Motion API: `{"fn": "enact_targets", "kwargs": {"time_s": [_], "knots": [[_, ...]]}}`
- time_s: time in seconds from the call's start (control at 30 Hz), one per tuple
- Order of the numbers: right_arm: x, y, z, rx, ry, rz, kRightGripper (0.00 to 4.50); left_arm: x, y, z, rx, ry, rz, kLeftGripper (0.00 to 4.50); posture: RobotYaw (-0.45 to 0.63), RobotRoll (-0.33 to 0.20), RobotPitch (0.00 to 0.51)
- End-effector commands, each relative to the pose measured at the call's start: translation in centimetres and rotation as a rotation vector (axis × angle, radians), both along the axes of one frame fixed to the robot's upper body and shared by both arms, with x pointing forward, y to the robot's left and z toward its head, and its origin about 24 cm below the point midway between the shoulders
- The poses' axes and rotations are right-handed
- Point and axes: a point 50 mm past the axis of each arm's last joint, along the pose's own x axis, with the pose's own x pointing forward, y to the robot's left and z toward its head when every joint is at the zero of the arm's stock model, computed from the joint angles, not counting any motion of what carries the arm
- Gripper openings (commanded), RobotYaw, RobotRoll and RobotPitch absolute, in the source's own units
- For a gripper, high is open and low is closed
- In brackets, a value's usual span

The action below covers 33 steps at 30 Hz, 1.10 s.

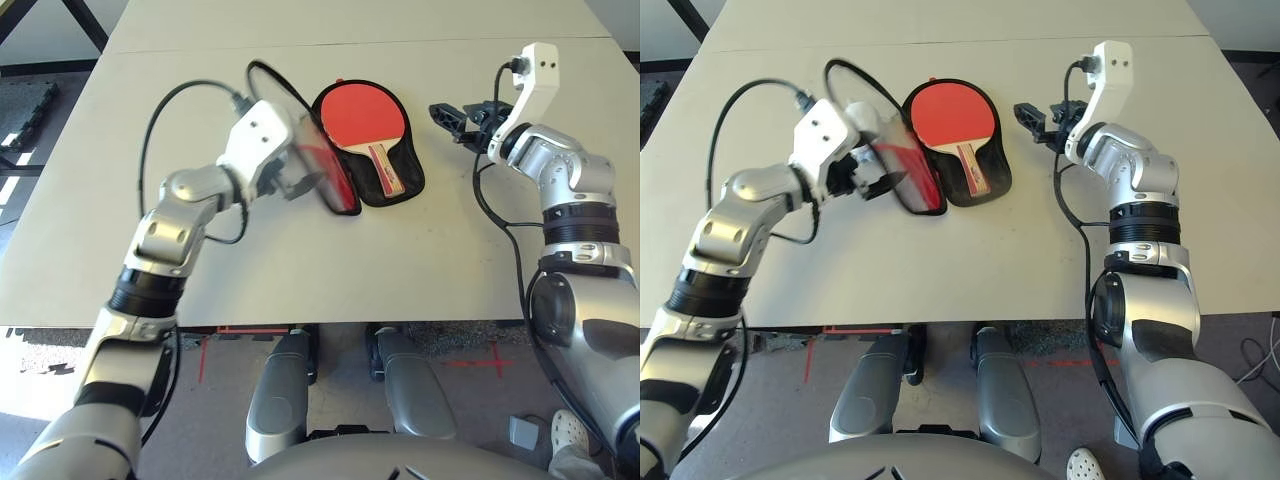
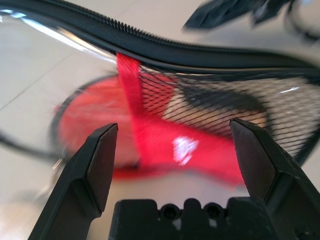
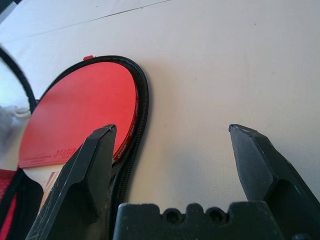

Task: Store the ping-pong paddle in its case and zip it.

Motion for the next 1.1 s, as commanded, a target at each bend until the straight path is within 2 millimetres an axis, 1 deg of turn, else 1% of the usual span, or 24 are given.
{"fn": "enact_targets", "kwargs": {"time_s": [0.03, 0.1, 0.17, 0.37, 0.47, 0.57, 0.8, 1.1], "knots": [[-0.4, -0.5, 0.4, 0.041, 0.051, 0.049, 4.46, 0.2, -3.5, -1.5, 0.014, 0.011, 0.002, 4.50, 0.14, 0.000, 0.252], [-0.7, -0.4, 0.5, 0.043, 0.082, 0.090, 4.46, 0.0, -4.2, -1.8, 0.008, 0.017, -0.014, 4.50, 0.12, 0.000, 0.253], [-1.0, -0.2, 0.5, 0.046, 0.104, 0.129, 4.46, 0.0, -3.8, -1.8, 0.010, 0.015, -0.019, 4.50, 0.11, 0.000, 0.254], [-1.9, 0.7, -0.3, 0.070, 0.187, 0.231, 4.46, 0.1, 0.6, -1.5, 0.098, -0.003, 0.021, 4.50, 0.12, 0.000, 0.253], [-2.2, 1.7, -0.9, 0.083, 0.225, 0.272, 4.46, -0.2, 2.3, -1.4, 0.138, 0.003, 0.036, 4.50, 0.13, 0.000, 0.255], [-2.3, 2.7, -1.5, 0.090, 0.261, 0.305, 4.46, -0.6, 3.3, -1.2, 0.149, 0.012, 0.042, 4.50, 0.14, 0.000, 0.257], [-2.1, 4.8, -2.9, 0.095, 0.329, 0.343, 4.46, -1.3, 3.6, -1.0, 0.142, 0.028, 0.048, 4.50, 0.15, 0.000, 0.265], [-2.3, 7.2, -4.5, 0.113, 0.407, 0.389, 4.46, -1.3, 3.7, -1.1, 0.139, 0.041, 0.057, 4.50, 0.16, 0.000, 0.272]]}}
